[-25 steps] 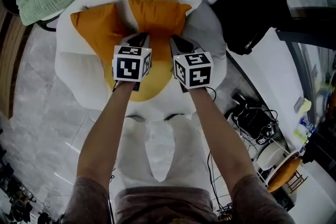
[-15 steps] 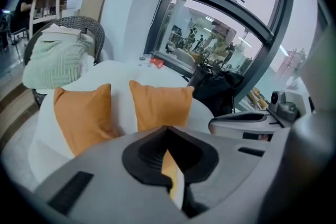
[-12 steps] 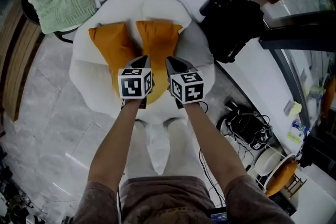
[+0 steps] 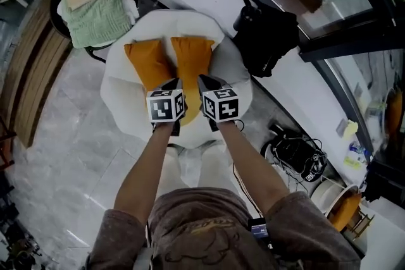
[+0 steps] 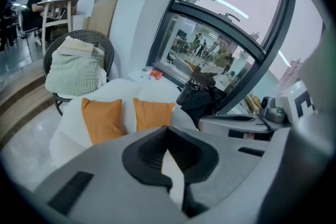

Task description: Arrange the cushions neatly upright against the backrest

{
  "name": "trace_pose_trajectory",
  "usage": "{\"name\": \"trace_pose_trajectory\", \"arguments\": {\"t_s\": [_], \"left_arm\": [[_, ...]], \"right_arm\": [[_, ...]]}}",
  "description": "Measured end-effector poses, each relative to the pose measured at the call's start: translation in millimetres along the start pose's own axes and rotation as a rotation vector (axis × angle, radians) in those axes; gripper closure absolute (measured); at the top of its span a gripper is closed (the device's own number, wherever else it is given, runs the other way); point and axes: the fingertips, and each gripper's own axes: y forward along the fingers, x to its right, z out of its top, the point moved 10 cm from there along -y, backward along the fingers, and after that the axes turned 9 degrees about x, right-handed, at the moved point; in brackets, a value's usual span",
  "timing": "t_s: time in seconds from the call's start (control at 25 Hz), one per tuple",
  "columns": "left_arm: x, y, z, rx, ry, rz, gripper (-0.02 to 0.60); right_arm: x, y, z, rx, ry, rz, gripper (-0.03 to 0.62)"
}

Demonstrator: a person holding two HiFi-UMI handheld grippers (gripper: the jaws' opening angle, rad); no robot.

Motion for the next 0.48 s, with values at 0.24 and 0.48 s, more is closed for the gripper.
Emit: {"name": "trace_pose_trajectory", "arguments": {"t_s": [0.24,0.48], "left_arm": [[23.2,-50.3,23.6,0.05,0.053,-0.055,0.575],[54.7,-109.2,50.4,0.077,0.135,-0.198,0.577]], "right_arm": [[-20.0,-40.6,26.1,0.023,-0.008,0.082,0.572],[-40.8,-86.7,62.1,0.056,-0.097,0.203,0.572]]}}
